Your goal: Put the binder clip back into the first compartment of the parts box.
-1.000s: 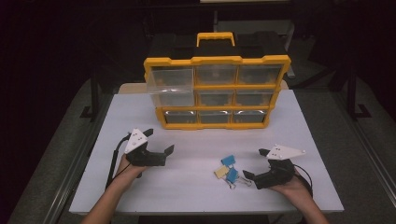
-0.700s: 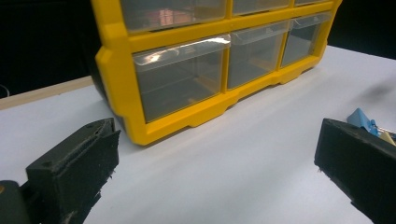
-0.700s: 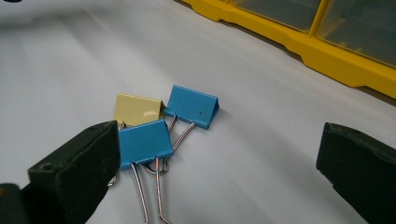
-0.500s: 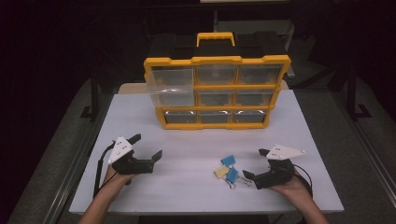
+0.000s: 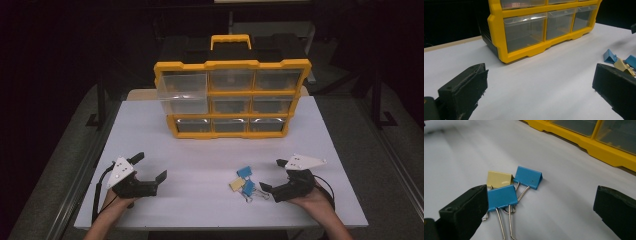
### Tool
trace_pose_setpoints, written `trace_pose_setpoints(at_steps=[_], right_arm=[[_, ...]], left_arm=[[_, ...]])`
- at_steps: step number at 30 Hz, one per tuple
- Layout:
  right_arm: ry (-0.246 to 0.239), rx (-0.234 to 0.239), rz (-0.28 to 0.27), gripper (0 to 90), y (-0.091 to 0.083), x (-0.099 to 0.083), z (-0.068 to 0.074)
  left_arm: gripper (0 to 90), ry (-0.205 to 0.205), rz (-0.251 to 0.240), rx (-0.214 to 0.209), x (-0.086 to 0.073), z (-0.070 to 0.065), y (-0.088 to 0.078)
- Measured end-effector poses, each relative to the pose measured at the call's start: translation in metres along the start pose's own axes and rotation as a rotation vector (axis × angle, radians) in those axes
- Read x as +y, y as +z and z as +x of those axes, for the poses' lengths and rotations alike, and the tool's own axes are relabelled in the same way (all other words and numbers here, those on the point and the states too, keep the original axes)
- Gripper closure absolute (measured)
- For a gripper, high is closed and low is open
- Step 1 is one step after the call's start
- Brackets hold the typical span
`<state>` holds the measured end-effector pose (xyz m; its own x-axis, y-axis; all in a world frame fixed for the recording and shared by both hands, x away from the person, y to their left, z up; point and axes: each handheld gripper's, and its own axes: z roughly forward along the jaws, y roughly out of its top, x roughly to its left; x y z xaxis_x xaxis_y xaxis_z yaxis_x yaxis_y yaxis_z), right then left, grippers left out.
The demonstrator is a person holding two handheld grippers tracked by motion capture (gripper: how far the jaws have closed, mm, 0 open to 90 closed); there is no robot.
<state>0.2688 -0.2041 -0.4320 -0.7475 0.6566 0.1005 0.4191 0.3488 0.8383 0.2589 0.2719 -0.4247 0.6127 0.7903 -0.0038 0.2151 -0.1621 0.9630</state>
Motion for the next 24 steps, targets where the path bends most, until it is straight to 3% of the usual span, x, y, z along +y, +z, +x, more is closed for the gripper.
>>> trace_pose_setpoints(at_steps=[7, 11, 17, 24], right_arm=[[-0.021, 0.032, 0.027, 0.0, 0.003, 0.013, 0.0], [-0.033, 0.045, 0.026, 0.0, 0.004, 0.02, 0.0], [-0.041, 0.085, 0.051, 0.0, 0.005, 0.031, -0.001], [-0.044, 0.124, 0.08, 0.0, 0.012, 0.038, -0.003]], left_arm=[[0.0, 0.018, 0.005, -0.008, 0.0, -0.001, 0.001], [0.0, 0.004, 0.003, -0.005, -0.001, -0.003, 0.001], [0.0, 0.022, 0.009, -0.012, -0.001, -0.002, 0.001], [0.0, 0.014, 0.0, -0.02, -0.002, -0.004, 0.002]])
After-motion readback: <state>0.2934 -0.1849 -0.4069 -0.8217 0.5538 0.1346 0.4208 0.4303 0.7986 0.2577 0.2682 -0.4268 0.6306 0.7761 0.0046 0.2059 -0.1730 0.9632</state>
